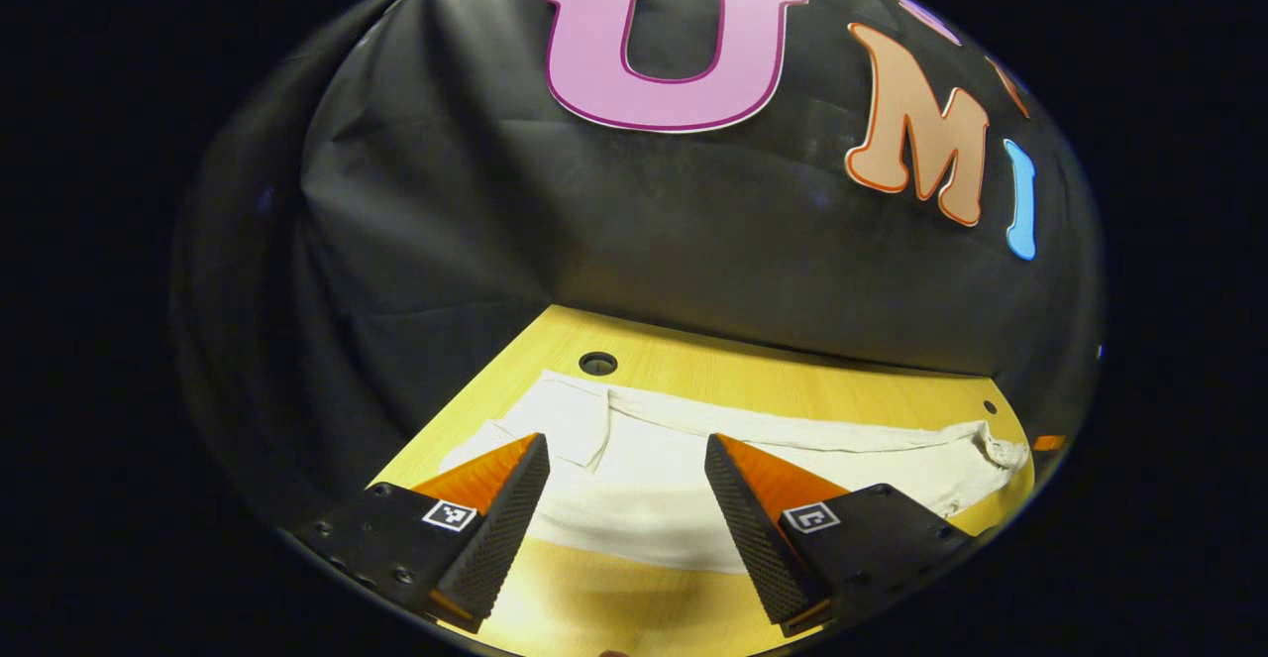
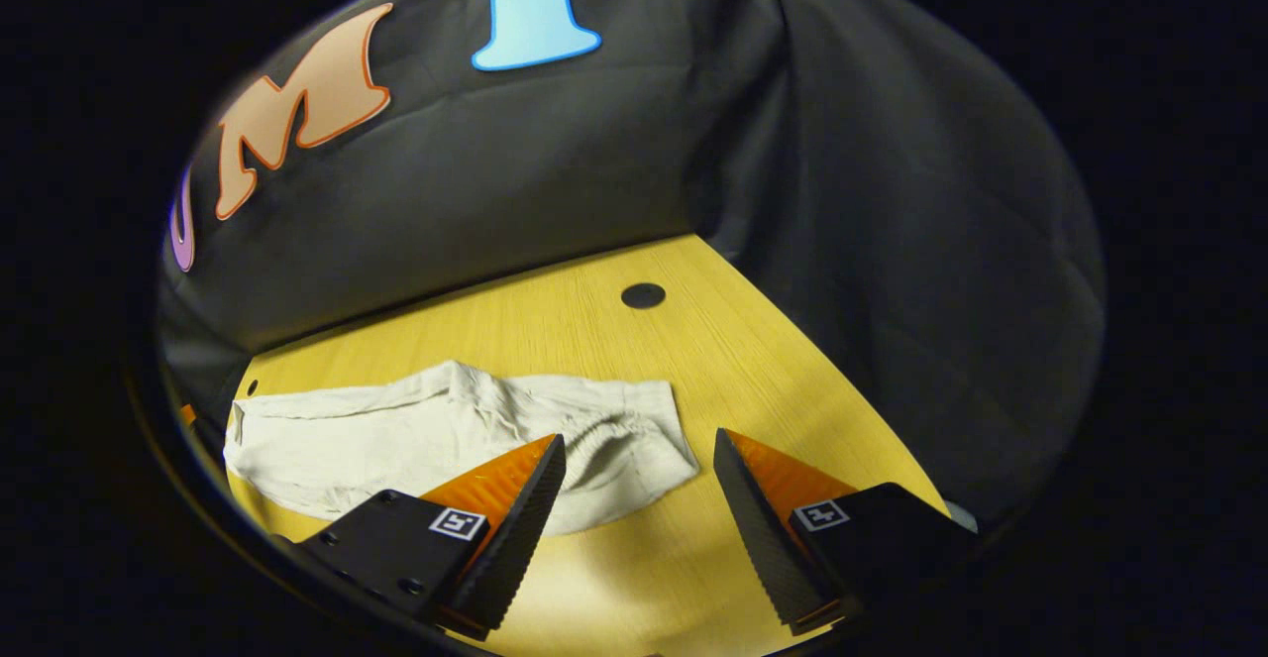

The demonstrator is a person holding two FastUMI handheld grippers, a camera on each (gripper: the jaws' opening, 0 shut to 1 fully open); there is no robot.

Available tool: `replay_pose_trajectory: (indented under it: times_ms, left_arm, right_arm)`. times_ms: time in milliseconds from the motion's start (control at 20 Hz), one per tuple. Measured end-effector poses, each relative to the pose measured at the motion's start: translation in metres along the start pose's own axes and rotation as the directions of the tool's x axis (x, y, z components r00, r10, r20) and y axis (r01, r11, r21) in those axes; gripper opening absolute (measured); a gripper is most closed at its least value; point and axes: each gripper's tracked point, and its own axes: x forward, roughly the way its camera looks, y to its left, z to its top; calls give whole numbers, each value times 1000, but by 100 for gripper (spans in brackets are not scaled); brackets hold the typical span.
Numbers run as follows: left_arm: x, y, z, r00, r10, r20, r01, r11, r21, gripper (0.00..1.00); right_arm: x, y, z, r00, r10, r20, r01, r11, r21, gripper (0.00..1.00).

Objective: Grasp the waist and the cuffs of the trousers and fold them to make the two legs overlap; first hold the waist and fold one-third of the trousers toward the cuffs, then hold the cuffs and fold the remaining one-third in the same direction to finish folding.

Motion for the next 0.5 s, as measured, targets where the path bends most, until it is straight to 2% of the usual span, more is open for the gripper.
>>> replay_pose_trajectory:
  times_ms: [50,100,150,300,400,500]
  left_arm:
    - [-1,0,1,1000,3,-1,-3,1000,-6,96]
    - [0,1,1,1000,8,1,-8,1000,-6,96]
    - [1,2,2,1000,14,5,-14,1000,-2,96]
    - [1,1,0,1000,15,-1,-15,1000,4,96]
    - [1,0,1,1000,14,3,-14,1000,3,96]
    - [1,1,-1,1000,18,5,-18,1000,7,96]
  right_arm:
    - [2,-3,-9,1000,4,-20,-3,1000,25,97]
    - [6,-5,-14,999,11,-37,-9,998,55,93]
    - [11,-7,-21,999,16,-49,-12,996,87,97]
    - [26,-11,-28,998,31,-59,-19,982,190,97]
    - [36,-10,-31,997,43,-64,-27,970,241,93]
    - [43,-7,-34,995,62,-72,-39,959,282,97]
